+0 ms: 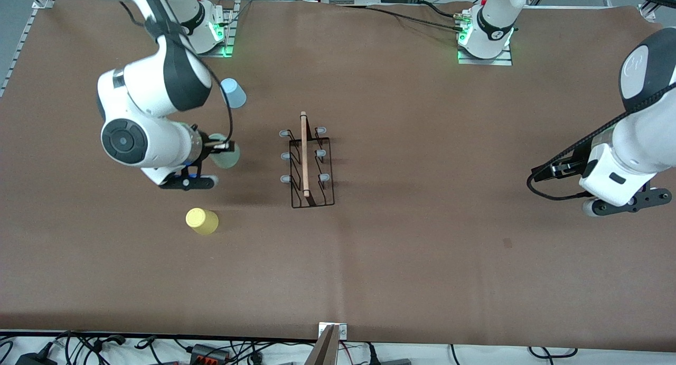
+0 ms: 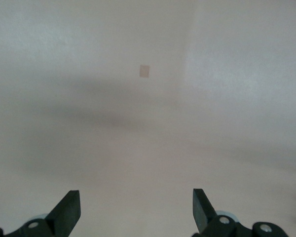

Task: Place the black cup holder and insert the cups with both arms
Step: 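Carry the teal cup to the holder and hang it on a peg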

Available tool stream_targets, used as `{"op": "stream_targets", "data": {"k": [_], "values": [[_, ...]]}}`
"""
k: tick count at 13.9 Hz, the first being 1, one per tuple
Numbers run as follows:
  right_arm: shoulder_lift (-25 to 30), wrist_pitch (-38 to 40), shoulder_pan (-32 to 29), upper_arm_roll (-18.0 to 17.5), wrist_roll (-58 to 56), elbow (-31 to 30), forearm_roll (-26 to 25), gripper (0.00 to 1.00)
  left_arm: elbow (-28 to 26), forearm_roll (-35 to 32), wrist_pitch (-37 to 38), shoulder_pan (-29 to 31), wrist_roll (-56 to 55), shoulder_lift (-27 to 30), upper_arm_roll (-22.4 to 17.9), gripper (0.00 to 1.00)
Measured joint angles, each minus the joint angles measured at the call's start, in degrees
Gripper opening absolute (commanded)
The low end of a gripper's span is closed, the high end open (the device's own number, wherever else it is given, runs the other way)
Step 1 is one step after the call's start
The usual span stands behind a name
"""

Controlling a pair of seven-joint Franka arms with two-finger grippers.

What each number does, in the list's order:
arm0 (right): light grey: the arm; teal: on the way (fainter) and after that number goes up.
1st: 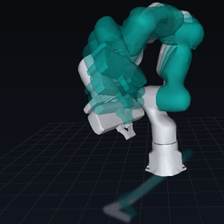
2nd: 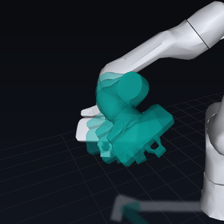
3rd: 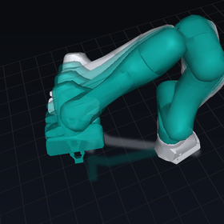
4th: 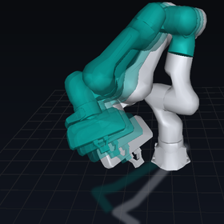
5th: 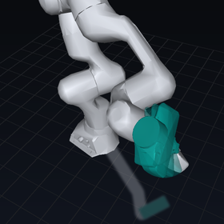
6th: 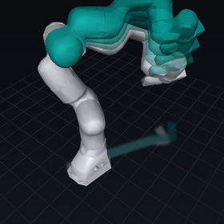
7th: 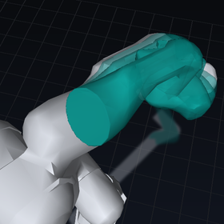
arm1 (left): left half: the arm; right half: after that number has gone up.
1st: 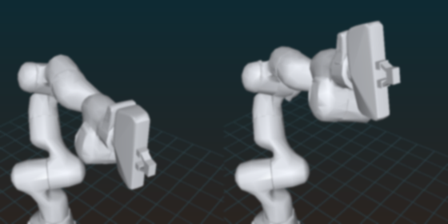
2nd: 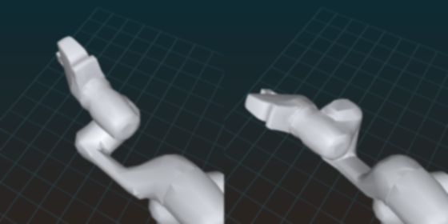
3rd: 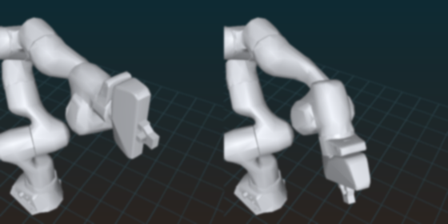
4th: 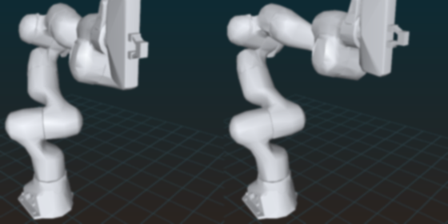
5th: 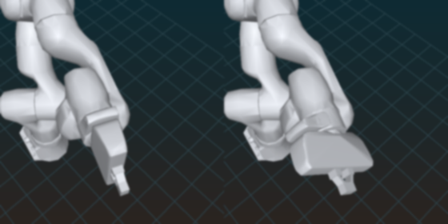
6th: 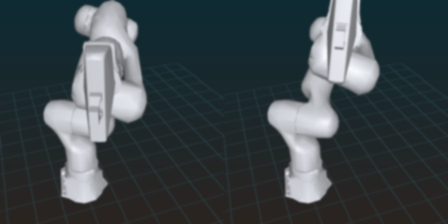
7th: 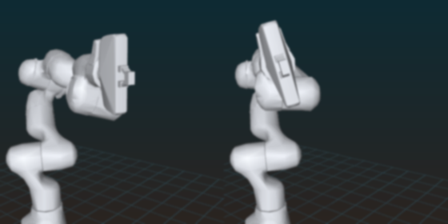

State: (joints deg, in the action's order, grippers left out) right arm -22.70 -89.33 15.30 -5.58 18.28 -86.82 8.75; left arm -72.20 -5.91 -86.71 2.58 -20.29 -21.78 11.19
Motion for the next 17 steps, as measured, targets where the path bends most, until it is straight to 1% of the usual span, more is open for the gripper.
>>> {"op": "stream_targets", "data": {"k": [2, 4, 5, 6, 8, 9, 17], "values": [[0.04, 2.15, 0.56, -0.68, 0.09, 0.91, 4.75, 0.34, -8.79, 0.0, -4.91, 1.08, 0.01, 5.0, 0.01, 1.0], [-0.46, 2.26, 1.6, -0.96, 0.13, 0.9, 6.23, 0.34, -18.53, 0.0, -11.51, 2.03, 0.08, 10.46, 0.01, 1.0], [-0.82, 2.19, 2.63, -1.04, 0.84, 0.9, 6.32, 0.35, -22.26, 0.0, -13.62, 2.23, 0.29, 12.78, 0.01, 1.0], [-1.24, 1.94, 3.9, -1.1, 2.13, 0.91, 6.32, 0.35, -24.68, 0.0, -14.65, 2.25, 1.73, 14.49, 0.03, 1.0], [-2.27, 0.33, 6.68, -1.15, 4.36, 0.9, 6.31, 0.35, -26.69, 0.0, -15.18, 2.26, 6.54, 16.43, -0.12, 1.0], [-2.74, -0.28, 7.57, -1.15, 4.96, 0.9, 6.31, 0.35, -26.97, 0.0, -15.28, 2.26, 7.0, 16.86, -0.35, 1.0], [-5.42, -2.56, 8.87, -1.1, 6.25, 0.9, 6.3, 0.35, -27.16, 0.0, -15.37, 2.76, 4.97, 17.19, -1.01, 1.0]]}}
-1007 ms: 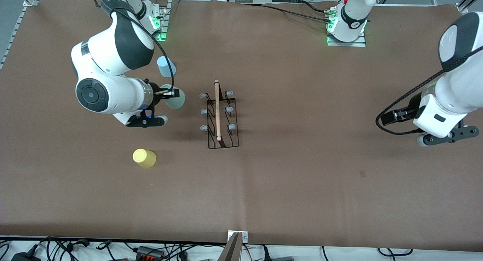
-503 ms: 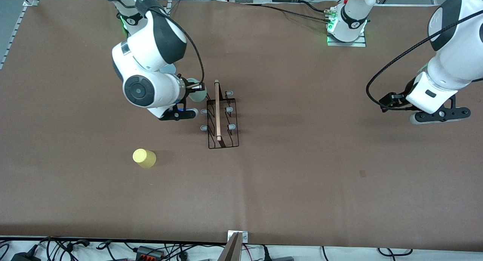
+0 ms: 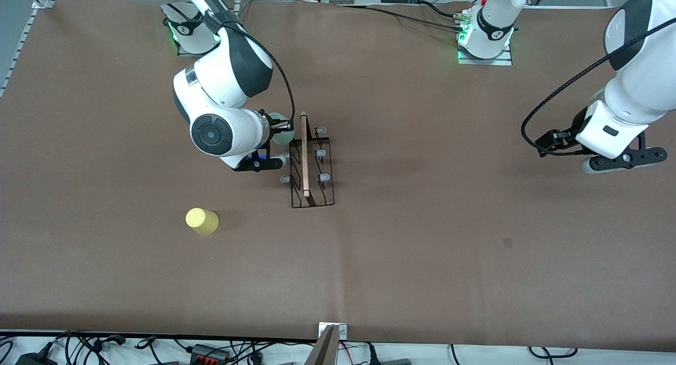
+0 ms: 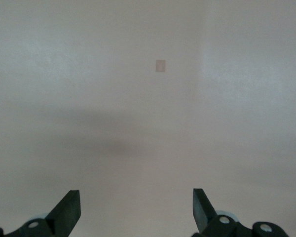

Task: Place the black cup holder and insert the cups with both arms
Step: 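Carry the teal cup to the holder and hang it on a peg, then release the teal cup and move the right gripper to the yellow cup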

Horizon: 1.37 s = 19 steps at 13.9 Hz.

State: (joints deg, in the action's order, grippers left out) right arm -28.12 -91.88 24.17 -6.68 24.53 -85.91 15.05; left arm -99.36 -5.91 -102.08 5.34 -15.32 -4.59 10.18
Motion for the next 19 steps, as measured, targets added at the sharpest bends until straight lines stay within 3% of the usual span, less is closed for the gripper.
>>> {"op": "stream_targets", "data": {"k": [6, 7, 8, 12, 16, 19], "values": [[-2.23, -0.81, 1.07, 0.0, 0.34, -0.02, -0.64, 0.36, 1.14, 0.0, -0.38, 0.03, -0.06, -0.39, 0.07, 1.0], [-2.74, -1.19, 1.4, 0.0, 0.53, -0.02, -0.68, 0.46, 1.15, 0.0, -0.38, 0.02, -0.06, -0.43, 0.12, 1.0], [-3.2, -1.68, 1.72, 0.0, 0.73, -0.02, -0.9, 0.99, 1.15, 0.0, -0.38, 0.02, -0.06, -0.45, 0.2, 1.0], [-4.08, -2.06, 2.39, 0.01, 2.55, -0.01, -5.15, 1.0, 1.28, 1.11, -0.38, -0.08, -0.06, -0.46, 0.62, 1.0], [-3.52, -2.17, 2.21, 0.79, 6.74, 1.19, -5.35, 1.0, 1.84, 2.22, 0.29, -0.08, 0.22, -0.46, 0.65, 1.0], [-2.66, -3.29, 2.09, 4.93, 9.23, 4.69, -6.81, 1.0, 2.94, 2.39, 3.02, -0.09, 3.39, -0.46, 0.68, 1.0]]}}
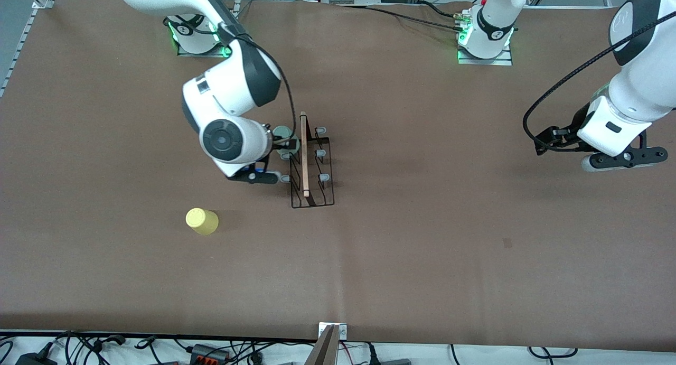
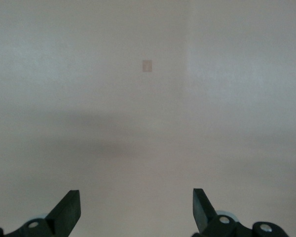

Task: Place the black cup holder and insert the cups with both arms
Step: 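Release the teal cup and move the right gripper to the yellow cup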

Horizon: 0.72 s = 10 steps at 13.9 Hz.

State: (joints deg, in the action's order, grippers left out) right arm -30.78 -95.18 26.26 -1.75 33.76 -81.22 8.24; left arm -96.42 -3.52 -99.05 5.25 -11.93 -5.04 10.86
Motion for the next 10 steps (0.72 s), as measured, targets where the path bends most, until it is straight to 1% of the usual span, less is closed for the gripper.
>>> {"op": "stream_targets", "data": {"k": [2, 3, 7, 9, 10], "values": [[-0.4, -4.67, -0.89, 3.7, -0.01, 0.52, -2.61, 1.0, 0.43, 0.48, 0.66, 0.0, 0.39, 0.0, 0.01, 1.0], [-1.29, -7.63, -2.06, 4.57, -0.03, 0.5, -3.42, 1.0, 0.46, 0.58, 0.74, 0.0, 0.47, 0.0, 0.0, 1.0], [-7.83, -20.81, -7.51, 5.01, -1.76, 0.46, -6.66, 1.0, 0.51, 0.8, 0.81, 0.0, 0.73, -0.05, 0.0, 1.0], [-10.52, -25.1, -9.47, 5.04, -6.2, 0.71, -6.97, 1.0, 0.52, 0.84, 0.85, 0.0, 0.78, -0.05, 0.0, 1.0], [-11.45, -25.84, -10.47, 5.04, -8.81, 1.04, -6.97, 1.0, 0.52, 0.85, 0.91, 0.0, 0.81, -0.05, 0.0, 1.0]]}}
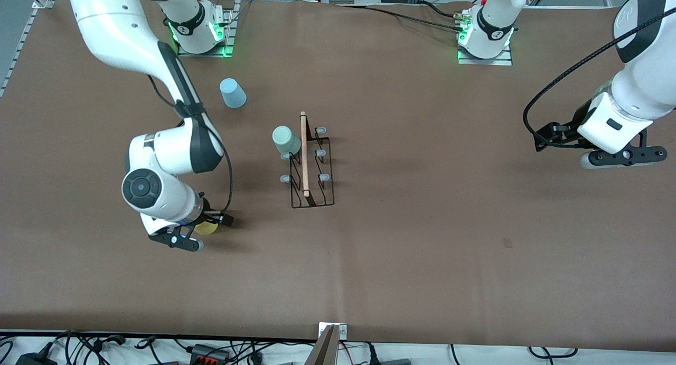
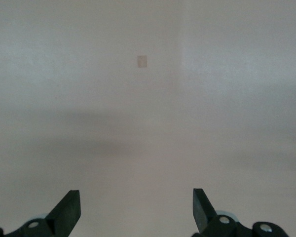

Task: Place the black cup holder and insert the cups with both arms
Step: 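Release the teal cup and move the right gripper to the yellow cup, then grasp the yellow cup with the right gripper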

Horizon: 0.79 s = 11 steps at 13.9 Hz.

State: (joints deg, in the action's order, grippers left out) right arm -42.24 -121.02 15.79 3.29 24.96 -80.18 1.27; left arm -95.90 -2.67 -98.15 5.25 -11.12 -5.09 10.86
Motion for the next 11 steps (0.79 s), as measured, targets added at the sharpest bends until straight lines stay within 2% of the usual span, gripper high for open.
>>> {"op": "stream_targets", "data": {"k": [4, 11], "values": [[-1.63, -0.08, -2.24, -0.01, -7.64, 0.63, 0.0, 1.0, 0.02, 0.02, 0.09, 0.0, 0.12, 0.0, 0.0, 1.0], [-1.76, 2.59, -2.68, -0.04, -12.76, 0.71, -0.21, 1.0, 0.02, 0.02, 0.18, 0.01, 0.3, -0.01, -0.02, 1.0]]}}
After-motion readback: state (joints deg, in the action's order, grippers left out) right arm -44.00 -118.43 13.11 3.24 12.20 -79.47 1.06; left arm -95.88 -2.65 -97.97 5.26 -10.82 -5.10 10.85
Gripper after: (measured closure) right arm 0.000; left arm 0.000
